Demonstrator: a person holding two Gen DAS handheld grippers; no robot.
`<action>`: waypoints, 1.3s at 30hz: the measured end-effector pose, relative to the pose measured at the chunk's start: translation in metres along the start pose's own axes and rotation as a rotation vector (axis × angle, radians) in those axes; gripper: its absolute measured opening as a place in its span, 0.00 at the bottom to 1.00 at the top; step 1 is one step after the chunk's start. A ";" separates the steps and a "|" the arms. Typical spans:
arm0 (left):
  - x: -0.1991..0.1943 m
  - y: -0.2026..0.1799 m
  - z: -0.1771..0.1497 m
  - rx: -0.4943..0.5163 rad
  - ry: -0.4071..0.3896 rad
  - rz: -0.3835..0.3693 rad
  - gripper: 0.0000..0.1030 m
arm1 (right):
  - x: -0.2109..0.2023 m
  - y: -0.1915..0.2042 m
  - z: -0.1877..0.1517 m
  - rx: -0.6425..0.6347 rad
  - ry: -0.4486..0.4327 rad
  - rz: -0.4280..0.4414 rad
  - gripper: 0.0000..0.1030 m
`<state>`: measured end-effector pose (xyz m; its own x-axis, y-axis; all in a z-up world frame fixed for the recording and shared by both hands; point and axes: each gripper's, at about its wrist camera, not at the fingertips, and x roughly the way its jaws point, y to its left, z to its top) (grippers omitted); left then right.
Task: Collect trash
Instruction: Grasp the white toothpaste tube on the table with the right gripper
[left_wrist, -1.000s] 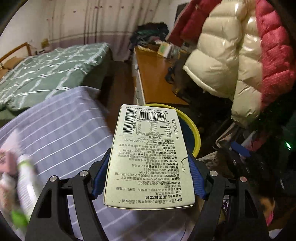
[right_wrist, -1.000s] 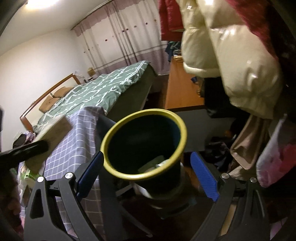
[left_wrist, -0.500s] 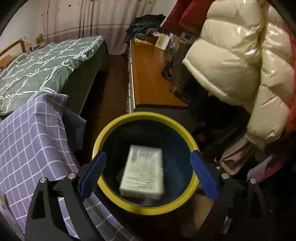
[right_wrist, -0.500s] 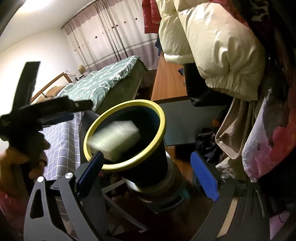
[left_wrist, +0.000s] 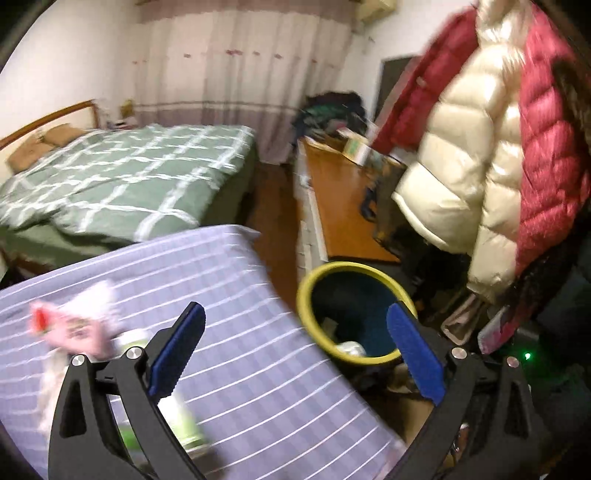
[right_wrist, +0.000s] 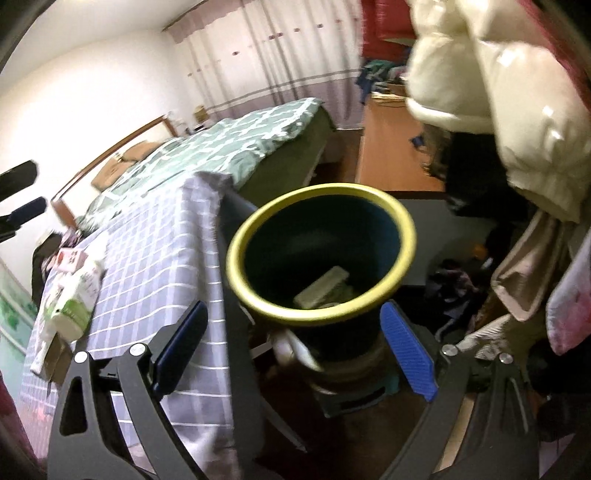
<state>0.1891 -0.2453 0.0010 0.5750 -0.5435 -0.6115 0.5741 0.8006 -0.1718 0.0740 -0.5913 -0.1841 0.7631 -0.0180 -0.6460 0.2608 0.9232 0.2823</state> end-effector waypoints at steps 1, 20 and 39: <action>-0.011 0.013 -0.002 -0.018 -0.011 0.017 0.95 | 0.001 0.010 0.000 -0.018 0.004 0.008 0.87; -0.133 0.276 -0.119 -0.347 -0.195 0.541 0.95 | -0.004 0.255 -0.040 -0.436 0.087 0.372 0.70; -0.149 0.291 -0.144 -0.421 -0.234 0.540 0.95 | 0.050 0.387 -0.101 -0.635 0.325 0.372 0.41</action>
<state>0.1868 0.1053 -0.0693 0.8519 -0.0465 -0.5217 -0.0717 0.9763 -0.2042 0.1534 -0.1965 -0.1790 0.4977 0.3564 -0.7907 -0.4376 0.8903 0.1258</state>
